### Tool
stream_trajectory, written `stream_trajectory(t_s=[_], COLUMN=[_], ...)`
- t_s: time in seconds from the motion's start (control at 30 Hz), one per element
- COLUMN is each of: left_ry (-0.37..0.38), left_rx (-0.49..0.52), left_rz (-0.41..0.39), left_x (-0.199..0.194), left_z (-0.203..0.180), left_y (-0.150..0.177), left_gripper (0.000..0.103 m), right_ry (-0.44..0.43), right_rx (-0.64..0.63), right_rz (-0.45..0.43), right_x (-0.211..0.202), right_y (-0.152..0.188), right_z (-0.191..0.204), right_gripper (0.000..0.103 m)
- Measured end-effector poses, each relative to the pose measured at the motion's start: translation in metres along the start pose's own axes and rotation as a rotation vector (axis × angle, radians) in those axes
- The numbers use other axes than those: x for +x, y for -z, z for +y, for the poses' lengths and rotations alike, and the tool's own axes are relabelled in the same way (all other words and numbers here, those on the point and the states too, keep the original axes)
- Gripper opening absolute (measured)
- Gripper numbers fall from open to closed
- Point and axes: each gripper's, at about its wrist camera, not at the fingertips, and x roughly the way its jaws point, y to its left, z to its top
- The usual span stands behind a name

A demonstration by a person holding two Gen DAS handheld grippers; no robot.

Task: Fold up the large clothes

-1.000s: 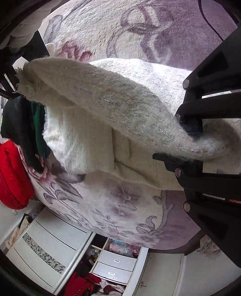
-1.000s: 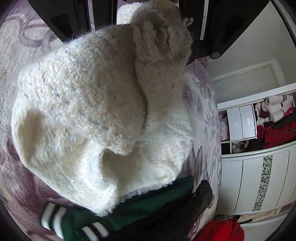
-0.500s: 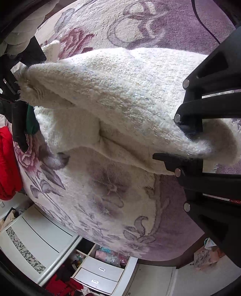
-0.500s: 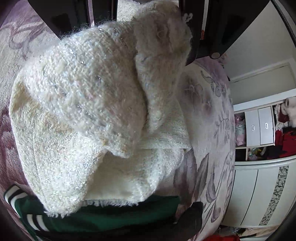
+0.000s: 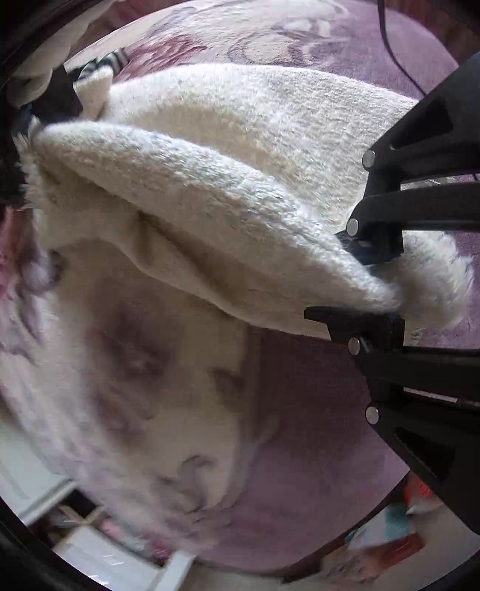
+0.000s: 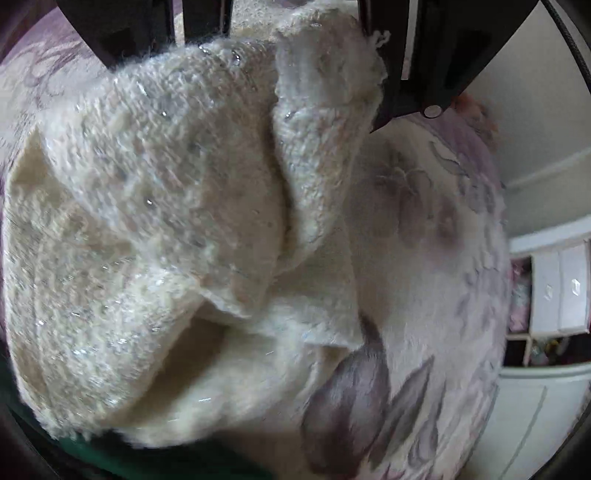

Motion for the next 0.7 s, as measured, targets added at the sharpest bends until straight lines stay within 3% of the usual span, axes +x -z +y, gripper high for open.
stream_trajectory(t_s=[0.03, 0.07, 0.1, 0.13, 0.2, 0.3, 0.37, 0.47, 0.53, 0.63, 0.7], left_ry=[0.033, 0.055, 0.079, 0.098, 0.134, 0.172, 0.196, 0.189, 0.189, 0.211, 0.224], left_rx=[-0.036, -0.062, -0.099, -0.133, -0.178, -0.233, -0.261, -0.25, -0.236, -0.229, -0.218], left_rz=[0.032, 0.046, 0.05, 0.051, 0.064, 0.087, 0.085, 0.06, 0.036, 0.034, 0.045], left_x=[0.008, 0.011, 0.012, 0.01, 0.006, -0.001, -0.008, -0.019, -0.023, -0.02, -0.016], left_z=[0.012, 0.023, 0.038, 0.052, 0.076, 0.103, 0.112, 0.111, 0.108, 0.101, 0.099], left_y=[0.002, 0.004, 0.008, 0.013, 0.022, 0.037, 0.041, 0.037, 0.03, 0.018, 0.012], left_gripper=[0.032, 0.041, 0.044, 0.051, 0.059, 0.059, 0.059, 0.059, 0.059, 0.058, 0.058], right_ry=[0.022, 0.018, -0.018, -0.081, -0.193, -0.359, -0.317, -0.299, -0.325, -0.285, -0.247], right_rx=[0.008, 0.021, 0.03, 0.033, 0.007, -0.007, 0.035, 0.147, 0.181, 0.101, 0.086], right_rz=[0.028, 0.045, 0.054, 0.057, 0.056, 0.01, -0.064, -0.123, -0.144, -0.095, -0.099], right_x=[0.007, 0.01, 0.009, 0.003, -0.015, -0.051, -0.073, -0.071, -0.051, -0.004, 0.007], right_y=[-0.004, -0.005, -0.006, -0.004, 0.003, 0.017, 0.022, 0.01, -0.011, -0.05, -0.058], right_z=[0.007, 0.012, 0.015, 0.018, 0.02, 0.003, -0.019, -0.046, -0.05, -0.031, -0.024], right_gripper=[0.047, 0.058, 0.071, 0.075, 0.077, 0.077, 0.078, 0.077, 0.069, 0.07, 0.074])
